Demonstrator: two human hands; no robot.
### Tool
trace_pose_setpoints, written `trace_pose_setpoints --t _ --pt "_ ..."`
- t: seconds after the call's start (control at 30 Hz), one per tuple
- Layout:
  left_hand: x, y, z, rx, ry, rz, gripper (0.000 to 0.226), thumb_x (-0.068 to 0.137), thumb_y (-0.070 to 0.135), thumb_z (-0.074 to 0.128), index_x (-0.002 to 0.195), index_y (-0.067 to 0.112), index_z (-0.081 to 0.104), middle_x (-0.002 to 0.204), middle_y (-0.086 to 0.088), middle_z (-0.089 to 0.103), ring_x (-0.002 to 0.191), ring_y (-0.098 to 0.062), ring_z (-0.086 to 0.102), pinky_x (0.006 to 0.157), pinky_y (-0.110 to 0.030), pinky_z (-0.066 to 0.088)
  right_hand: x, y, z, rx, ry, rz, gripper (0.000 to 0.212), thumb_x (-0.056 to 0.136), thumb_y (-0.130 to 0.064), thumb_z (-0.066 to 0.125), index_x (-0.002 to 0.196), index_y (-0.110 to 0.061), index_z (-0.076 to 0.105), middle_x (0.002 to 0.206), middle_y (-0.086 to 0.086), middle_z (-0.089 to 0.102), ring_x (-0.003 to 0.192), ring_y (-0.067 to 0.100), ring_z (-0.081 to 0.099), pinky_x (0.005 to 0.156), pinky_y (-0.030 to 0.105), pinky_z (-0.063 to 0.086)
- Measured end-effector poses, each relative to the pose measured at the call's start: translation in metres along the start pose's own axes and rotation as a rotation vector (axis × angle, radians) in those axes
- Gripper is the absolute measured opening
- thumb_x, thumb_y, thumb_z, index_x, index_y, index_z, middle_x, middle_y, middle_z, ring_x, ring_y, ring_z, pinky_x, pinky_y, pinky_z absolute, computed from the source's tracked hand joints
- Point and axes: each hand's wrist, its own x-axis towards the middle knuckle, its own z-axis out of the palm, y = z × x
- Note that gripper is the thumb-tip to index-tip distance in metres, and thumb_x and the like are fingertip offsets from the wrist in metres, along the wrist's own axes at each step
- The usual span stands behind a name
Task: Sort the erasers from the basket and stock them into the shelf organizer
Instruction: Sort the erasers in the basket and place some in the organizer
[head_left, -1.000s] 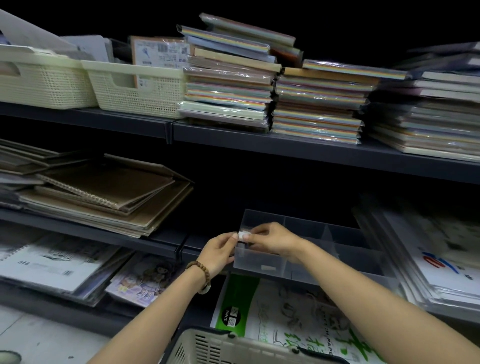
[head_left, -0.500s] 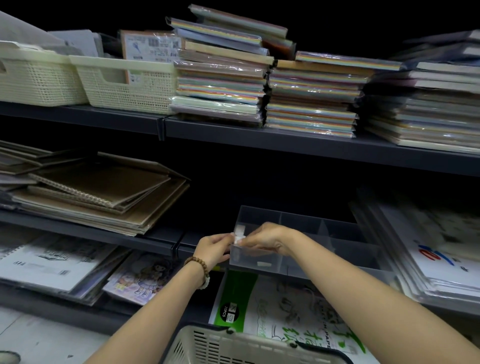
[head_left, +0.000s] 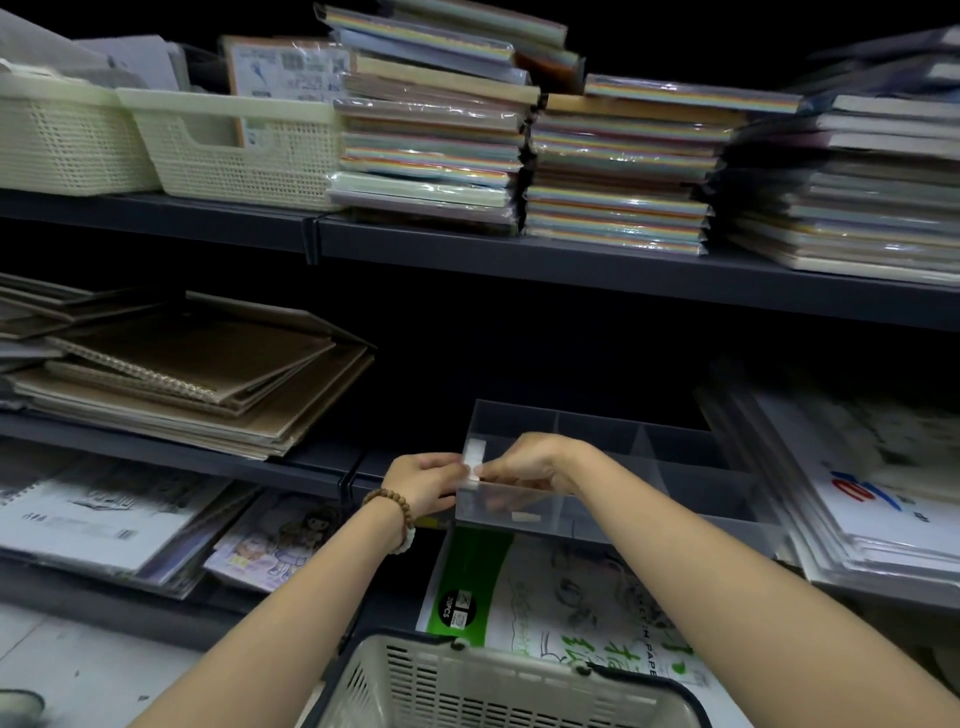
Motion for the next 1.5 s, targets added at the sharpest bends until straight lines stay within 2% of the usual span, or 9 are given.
trace_pose_setpoints --t 0.17,0.3,0.47,0.6,0.73,0.83,1.07,1.27,1.5 --pt "-0.001 0.005 0.004 0.027 0.05 0.01 0.034 0.084 0.002 0.064 0.117 0.007 0.061 0.094 -0.005 0.064 0.085 -0.015 0.061 0.073 -0.025 0.049 0.002 0.0 0.005 0.016 0.059 0.001 0.047 0.084 -0.043 0.066 0.111 -0.004 0.063 0.105 0.011 0.069 0.094 0.021 0.067 0.081 0.029 0.053" --pt "0.0 0.003 0.004 0.013 0.047 -0.001 0.036 0.084 0.003 0.065 0.12 0.004 0.059 0.098 -0.008 0.066 0.087 -0.015 0.061 0.082 -0.028 0.048 0.003 0.001 0.004 0.064 0.107 0.005 0.052 0.081 -0.039 0.071 0.116 -0.003 0.06 0.105 0.009 0.064 0.078 0.017 0.063 0.053 0.021 0.049" --pt "-0.015 0.004 0.008 0.043 0.047 0.11 0.038 0.088 0.011 0.064 0.124 0.004 0.057 0.12 -0.015 0.061 0.102 -0.018 0.057 0.089 -0.03 0.047 -0.011 -0.001 0.004 0.103 0.198 -0.158 0.036 0.086 -0.027 0.067 0.113 -0.004 0.063 0.11 0.012 0.067 0.084 0.017 0.063 0.072 0.028 0.053" --pt "-0.047 -0.019 0.002 0.213 0.206 0.546 0.023 0.089 0.02 0.062 0.112 0.017 0.062 0.107 0.002 0.066 0.095 -0.006 0.061 0.084 -0.021 0.051 -0.062 0.023 -0.005 0.436 0.326 -0.42 0.013 0.092 -0.015 0.059 0.104 -0.015 0.065 0.102 0.006 0.071 0.092 0.015 0.068 0.072 0.018 0.055" --pt "-0.082 -0.068 0.011 0.315 0.06 0.738 0.008 0.089 0.033 0.059 0.092 0.027 0.064 0.086 0.011 0.067 0.079 -0.004 0.064 0.065 -0.013 0.05 -0.106 0.09 0.002 0.631 -0.036 -0.395 0.02 0.089 -0.026 0.062 0.105 -0.016 0.068 0.106 0.005 0.072 0.097 0.019 0.069 0.076 0.02 0.055" --pt "-0.081 -0.116 0.031 0.444 -0.141 0.606 0.007 0.09 0.028 0.061 0.084 0.03 0.065 0.081 0.013 0.066 0.074 -0.005 0.062 0.063 -0.015 0.049 -0.106 0.153 0.023 0.56 -0.364 -0.121 0.025 0.088 -0.028 0.063 0.109 -0.016 0.067 0.112 0.008 0.069 0.1 0.018 0.068 0.081 0.022 0.054" --pt "-0.036 -0.23 0.059 0.722 -0.373 -0.049 0.038 0.095 0.028 0.052 0.128 0.01 0.048 0.123 -0.008 0.055 0.106 -0.016 0.055 0.085 -0.014 0.045 -0.068 0.279 0.117 0.509 -0.099 0.399 0.032 0.09 -0.023 0.061 0.119 -0.008 0.061 0.099 0.001 0.068 0.081 0.007 0.065 0.075 0.019 0.053" --pt "-0.023 -0.302 0.07 0.693 -0.376 -0.298 0.044 0.097 0.031 0.047 0.135 0.009 0.043 0.139 -0.011 0.044 0.123 -0.026 0.046 0.092 -0.024 0.039 -0.044 0.337 0.185 0.466 0.111 0.466 0.036 0.088 -0.011 0.064 0.119 0.006 0.058 0.118 0.019 0.062 0.104 0.025 0.06 0.058 0.008 0.045" --pt "-0.014 -0.357 0.075 0.674 -0.367 -0.438 0.052 0.1 0.035 0.039 0.145 0.012 0.031 0.151 -0.009 0.031 0.135 -0.027 0.036 0.106 -0.031 0.031 -0.009 0.351 0.233 0.323 0.185 0.396 0.057 0.087 -0.018 0.065 0.138 -0.009 0.041 0.142 0.01 0.04 0.115 0.024 0.053 0.096 0.03 0.043"
